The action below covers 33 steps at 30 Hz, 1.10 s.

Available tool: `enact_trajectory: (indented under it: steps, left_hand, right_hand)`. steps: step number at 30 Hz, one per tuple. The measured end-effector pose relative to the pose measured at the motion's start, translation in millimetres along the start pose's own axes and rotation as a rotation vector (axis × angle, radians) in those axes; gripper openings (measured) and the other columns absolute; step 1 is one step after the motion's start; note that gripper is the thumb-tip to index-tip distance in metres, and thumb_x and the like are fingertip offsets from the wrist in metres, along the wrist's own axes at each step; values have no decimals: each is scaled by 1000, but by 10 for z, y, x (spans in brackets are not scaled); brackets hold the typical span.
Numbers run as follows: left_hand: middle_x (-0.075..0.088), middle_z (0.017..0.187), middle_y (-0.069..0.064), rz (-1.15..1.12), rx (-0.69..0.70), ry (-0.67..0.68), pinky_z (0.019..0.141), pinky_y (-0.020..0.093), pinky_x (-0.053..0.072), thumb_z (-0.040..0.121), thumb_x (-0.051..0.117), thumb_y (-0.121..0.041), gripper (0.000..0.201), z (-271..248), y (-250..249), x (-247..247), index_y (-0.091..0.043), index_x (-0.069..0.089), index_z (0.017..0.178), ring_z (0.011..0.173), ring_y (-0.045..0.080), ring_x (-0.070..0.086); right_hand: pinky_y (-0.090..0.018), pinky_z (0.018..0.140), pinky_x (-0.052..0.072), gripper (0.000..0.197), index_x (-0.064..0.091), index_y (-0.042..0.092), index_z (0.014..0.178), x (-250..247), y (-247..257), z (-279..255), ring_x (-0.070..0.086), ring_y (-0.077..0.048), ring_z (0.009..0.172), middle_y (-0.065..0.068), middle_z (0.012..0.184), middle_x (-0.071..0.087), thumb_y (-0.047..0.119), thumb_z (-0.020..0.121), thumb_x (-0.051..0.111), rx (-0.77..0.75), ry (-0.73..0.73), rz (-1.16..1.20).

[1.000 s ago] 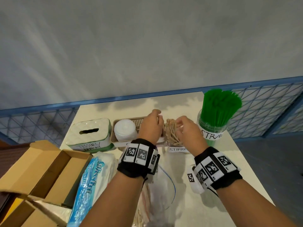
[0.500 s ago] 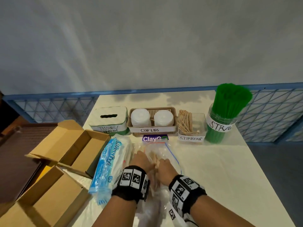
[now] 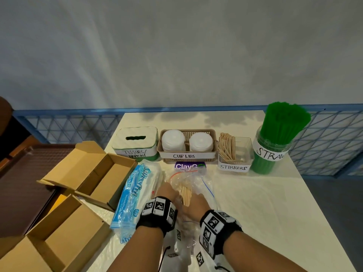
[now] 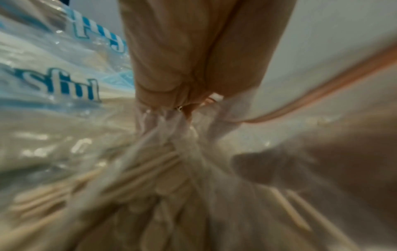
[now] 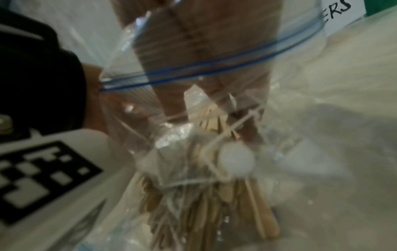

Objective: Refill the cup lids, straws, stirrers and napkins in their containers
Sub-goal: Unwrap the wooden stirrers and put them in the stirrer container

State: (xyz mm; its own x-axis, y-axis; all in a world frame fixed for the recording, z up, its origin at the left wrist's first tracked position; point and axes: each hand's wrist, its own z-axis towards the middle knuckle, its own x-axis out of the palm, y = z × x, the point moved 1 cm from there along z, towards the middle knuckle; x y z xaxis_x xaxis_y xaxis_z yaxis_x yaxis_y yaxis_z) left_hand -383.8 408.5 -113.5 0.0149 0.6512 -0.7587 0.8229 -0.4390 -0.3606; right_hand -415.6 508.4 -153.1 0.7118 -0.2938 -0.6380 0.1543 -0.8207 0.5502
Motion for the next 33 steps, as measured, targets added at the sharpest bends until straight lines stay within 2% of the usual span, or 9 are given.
enact_trajectory:
  steps: [3, 8, 12, 14, 16, 19, 24, 27, 33]
  left_hand:
    - [56, 127, 19, -44, 15, 43, 98, 29, 41, 95, 47, -12, 32, -19, 35, -6, 4, 52, 121, 120, 28, 52]
    - [60, 120, 22, -202, 22, 100, 88, 34, 47, 92, 47, -9, 32, -6, 92, -20, 6, 56, 119, 112, 34, 58]
    - [59, 94, 10, -370, 101, 127, 73, 28, 47, 89, 50, -9, 14, -66, 68, -37, -3, 58, 100, 84, 23, 57]
    - [56, 106, 5, -413, 182, 96, 88, 31, 45, 90, 53, -14, 29, -105, 32, -19, -6, 50, 118, 98, 24, 56]
    - [44, 134, 7, -451, 301, 15, 105, 34, 34, 91, 56, -18, 60, -126, 4, 8, -10, 25, 142, 127, 27, 43]
    - [45, 138, 13, -514, 440, -63, 107, 39, 37, 91, 54, -15, 67, -82, -13, 45, -24, 15, 145, 128, 28, 45]
    - [46, 131, 11, -348, 511, -162, 100, 33, 36, 98, 40, -18, 48, -73, -32, 10, -27, 27, 143, 120, 26, 48]
    - [41, 132, 11, -246, 534, -207, 97, 24, 32, 98, 37, -16, 40, -71, -98, -28, -23, 39, 138, 121, 24, 44]
    - [53, 112, 16, -157, 416, -283, 82, 26, 38, 94, 42, -9, 26, 36, -195, -116, -6, 62, 111, 103, 30, 54]
  right_hand:
    - [-26, 72, 46, 41, 55, 1, 115, 2, 5, 38, 60, -26, 100, -13, 108, 62, 31, 86, 59, -25, -8, 146]
    - [-36, 90, 51, 50, 58, 3, 116, -7, -15, 85, 62, -28, 102, -15, 111, 65, 25, 74, 73, 58, 17, 371]
    - [-41, 90, 53, 77, 57, 9, 119, 193, -216, 426, 63, -26, 101, -12, 108, 66, 31, 49, 78, 57, 8, 479]
    - [-43, 90, 53, 90, 55, 11, 123, 256, -282, 531, 62, -26, 103, -11, 111, 65, 33, 37, 74, 39, -7, 538]
    - [-43, 92, 52, 90, 53, 11, 124, 183, -237, 448, 60, -26, 106, -11, 114, 63, 26, 37, 71, 4, -39, 575]
    - [-41, 95, 50, 88, 52, 8, 125, 17, -121, 204, 57, -27, 110, -13, 117, 61, 20, 40, 72, -33, -47, 630]
    - [-29, 74, 53, 72, 56, 3, 119, -82, -82, 56, 59, -31, 105, -14, 108, 63, 8, 49, 72, -51, 7, 696]
    - [-20, 63, 48, 46, 60, 7, 106, -153, -108, -12, 60, -22, 87, -8, 91, 63, -5, 63, 72, -67, 23, 691]
    - [-34, 84, 52, 62, 53, 11, 117, -165, -87, -98, 59, -26, 100, -14, 108, 62, 1, 58, 70, -131, 28, 759]
